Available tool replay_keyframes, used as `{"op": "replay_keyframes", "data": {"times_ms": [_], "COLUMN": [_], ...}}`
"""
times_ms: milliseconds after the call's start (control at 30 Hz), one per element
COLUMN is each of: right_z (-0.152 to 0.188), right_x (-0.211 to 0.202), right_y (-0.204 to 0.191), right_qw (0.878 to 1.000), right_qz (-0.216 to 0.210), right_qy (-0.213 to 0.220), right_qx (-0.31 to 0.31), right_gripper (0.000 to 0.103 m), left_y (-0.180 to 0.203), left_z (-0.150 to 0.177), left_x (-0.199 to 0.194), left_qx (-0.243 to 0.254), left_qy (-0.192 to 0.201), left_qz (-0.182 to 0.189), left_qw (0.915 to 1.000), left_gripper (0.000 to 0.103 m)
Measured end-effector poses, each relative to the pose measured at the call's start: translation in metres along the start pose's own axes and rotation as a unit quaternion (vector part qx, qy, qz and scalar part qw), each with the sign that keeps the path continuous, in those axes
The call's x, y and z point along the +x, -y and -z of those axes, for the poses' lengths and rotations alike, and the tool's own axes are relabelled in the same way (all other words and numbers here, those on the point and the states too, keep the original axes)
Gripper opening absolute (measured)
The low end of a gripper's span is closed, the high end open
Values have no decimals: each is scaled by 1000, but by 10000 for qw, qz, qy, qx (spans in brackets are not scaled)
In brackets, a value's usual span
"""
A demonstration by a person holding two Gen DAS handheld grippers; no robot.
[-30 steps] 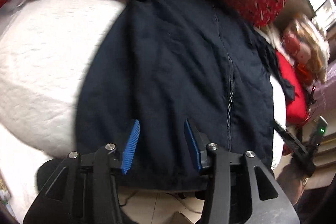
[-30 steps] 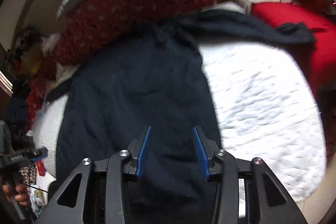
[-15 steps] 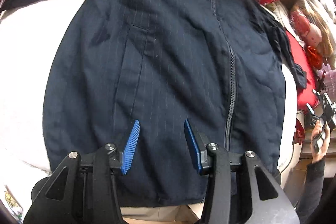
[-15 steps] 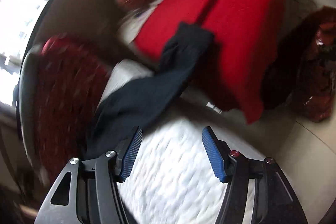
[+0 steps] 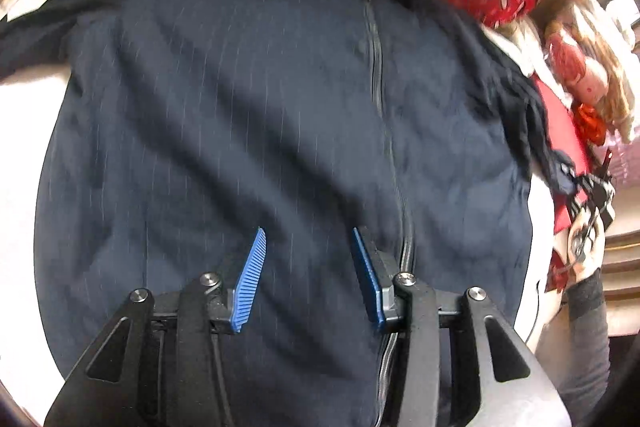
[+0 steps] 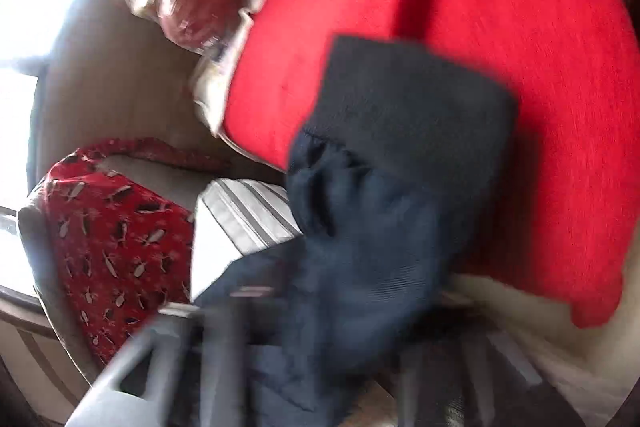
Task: Fold large clothes
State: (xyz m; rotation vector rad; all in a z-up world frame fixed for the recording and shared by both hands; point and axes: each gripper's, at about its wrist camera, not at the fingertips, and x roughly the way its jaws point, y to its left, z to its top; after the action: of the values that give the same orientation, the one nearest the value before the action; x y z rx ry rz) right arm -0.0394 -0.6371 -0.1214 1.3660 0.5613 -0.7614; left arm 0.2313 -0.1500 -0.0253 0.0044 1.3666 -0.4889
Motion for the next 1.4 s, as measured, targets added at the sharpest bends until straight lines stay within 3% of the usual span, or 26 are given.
{"op": "replay_keyframes", "data": {"times_ms": [67,167,300,467,633,867,1033,1267,1300,1333,1400], "right_z": [-12,-23,-13,31,98,230,331,444,453,468,484], "right_x": [-7,-37,-54,-52,-23,37,83,130,136,145,154], "right_y": [-20,-36,-81,-160,-241,-322,-354,-371,-372,-370,-360], "right_qw": [9986,9950,9913,9845,9687,9293,8961,8464,8420,8327,8202], "right_qz": [292,359,419,-130,-757,-1178,-1131,-895,-834,-724,-493], "right_qy": [345,885,954,592,-119,-1273,-1928,-2456,-2497,-2650,-2919], "right_qx": [-261,-289,-807,-1648,-2359,-3261,-3834,-4640,-4708,-4808,-4896], "right_gripper": [2,2,2,2,2,5,6,9,16,32,48], "left_y": [-6,-15,-28,-38,-51,-85,-111,-146,-150,-153,-155], "left_z": [-13,-33,-49,-54,-53,-59,-67,-74,-75,-76,-77], "left_x": [-3,-3,2,12,6,-3,-5,-14,-14,-14,-15], "left_qx": [-114,-222,-316,-513,-451,-829,-1190,-1530,-1556,-1579,-1565], "left_qy": [152,355,505,379,281,430,568,987,959,927,913], "left_qz": [134,52,17,363,558,669,804,1138,1172,1221,1281], "left_qw": [9997,9991,9982,9973,9970,9934,9880,9767,9761,9755,9751], "left_gripper": [43,43,43,43,43,43,43,43,43,43,43]}}
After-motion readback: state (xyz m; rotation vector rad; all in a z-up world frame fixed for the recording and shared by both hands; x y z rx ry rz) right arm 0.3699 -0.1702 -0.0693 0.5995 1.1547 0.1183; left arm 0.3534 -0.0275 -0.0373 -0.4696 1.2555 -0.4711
